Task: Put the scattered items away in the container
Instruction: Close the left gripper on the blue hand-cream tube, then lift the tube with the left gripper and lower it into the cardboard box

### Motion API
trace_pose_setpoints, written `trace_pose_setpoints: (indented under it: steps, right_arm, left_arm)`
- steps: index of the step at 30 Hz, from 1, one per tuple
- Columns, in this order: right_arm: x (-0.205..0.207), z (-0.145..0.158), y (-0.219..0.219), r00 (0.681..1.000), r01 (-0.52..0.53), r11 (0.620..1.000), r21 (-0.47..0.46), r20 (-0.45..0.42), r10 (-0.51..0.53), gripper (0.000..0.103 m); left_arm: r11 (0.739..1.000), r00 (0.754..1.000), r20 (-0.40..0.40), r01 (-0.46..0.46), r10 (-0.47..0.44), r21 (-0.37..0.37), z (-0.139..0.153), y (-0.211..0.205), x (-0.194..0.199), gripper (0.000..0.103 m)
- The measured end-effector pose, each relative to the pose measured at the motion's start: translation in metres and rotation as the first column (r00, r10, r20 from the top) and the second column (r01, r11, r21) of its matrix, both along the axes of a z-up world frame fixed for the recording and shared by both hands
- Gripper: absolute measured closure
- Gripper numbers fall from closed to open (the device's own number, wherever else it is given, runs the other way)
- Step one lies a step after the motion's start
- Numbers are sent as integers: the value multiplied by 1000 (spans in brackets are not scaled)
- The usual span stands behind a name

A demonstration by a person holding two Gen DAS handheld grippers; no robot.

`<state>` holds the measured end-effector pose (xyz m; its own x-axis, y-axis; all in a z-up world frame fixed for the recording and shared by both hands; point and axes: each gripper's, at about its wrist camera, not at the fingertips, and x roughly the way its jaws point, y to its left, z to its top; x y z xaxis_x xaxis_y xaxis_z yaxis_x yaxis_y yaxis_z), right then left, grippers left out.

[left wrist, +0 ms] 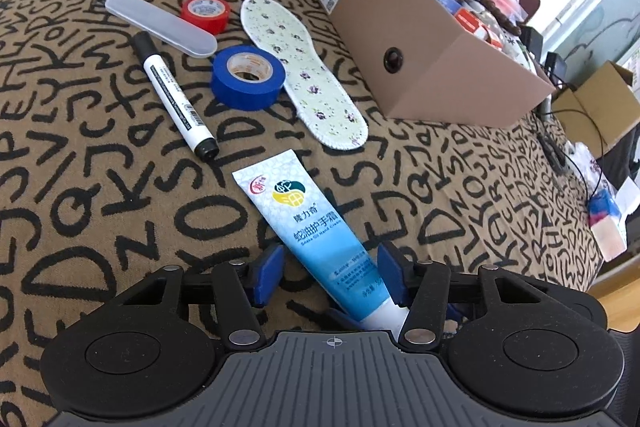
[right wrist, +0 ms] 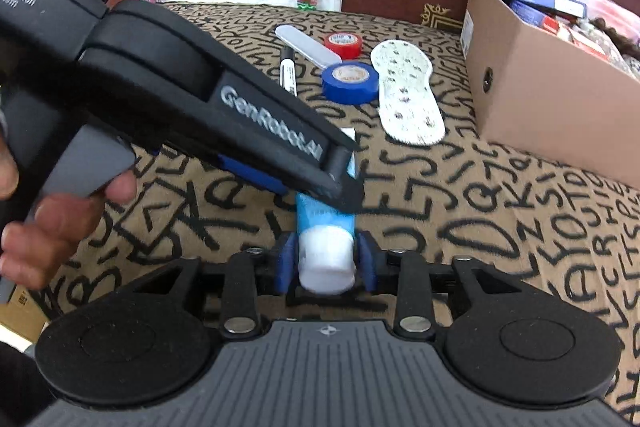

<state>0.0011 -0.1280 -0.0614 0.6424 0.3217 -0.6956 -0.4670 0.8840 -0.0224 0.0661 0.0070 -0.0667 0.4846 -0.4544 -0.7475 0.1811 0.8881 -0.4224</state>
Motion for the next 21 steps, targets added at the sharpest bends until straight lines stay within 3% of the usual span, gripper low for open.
trace_pose_setpoints:
  steps: [4, 11, 14, 15, 18, 21]
  right_arm:
    - [14, -4, 12, 1000, -2, 1000, -18, 12, 2, 58]
    - [20, -7, 3, 1000, 9, 1000, 19, -5, -9, 61]
    - [22, -7, 4, 1000, 14, 1000, 20, -3, -14, 63]
    - [21, -6, 3, 1000, 21, 999, 27, -6, -21, 63]
    - [16, 2, -12, 999, 52, 996, 67, -9, -52, 65]
    - [9, 13, -30, 997, 75, 994, 81, 14, -76, 65]
  left_arm:
    - [1000, 1000, 7, 4, -4, 18, 0, -2, 7, 43]
    - [999, 999, 31, 22, -23, 49, -2, -11, 12, 41]
    - [996, 999, 39, 23, -27, 85, 3, -19, 13, 48]
    - [997, 999, 38, 26, -29, 75, 4, -19, 12, 55]
    - [999, 999, 25, 35, -35, 19, 11, -24, 10, 56]
    - [997, 994, 71, 77, -78, 28, 28, -46, 10, 56]
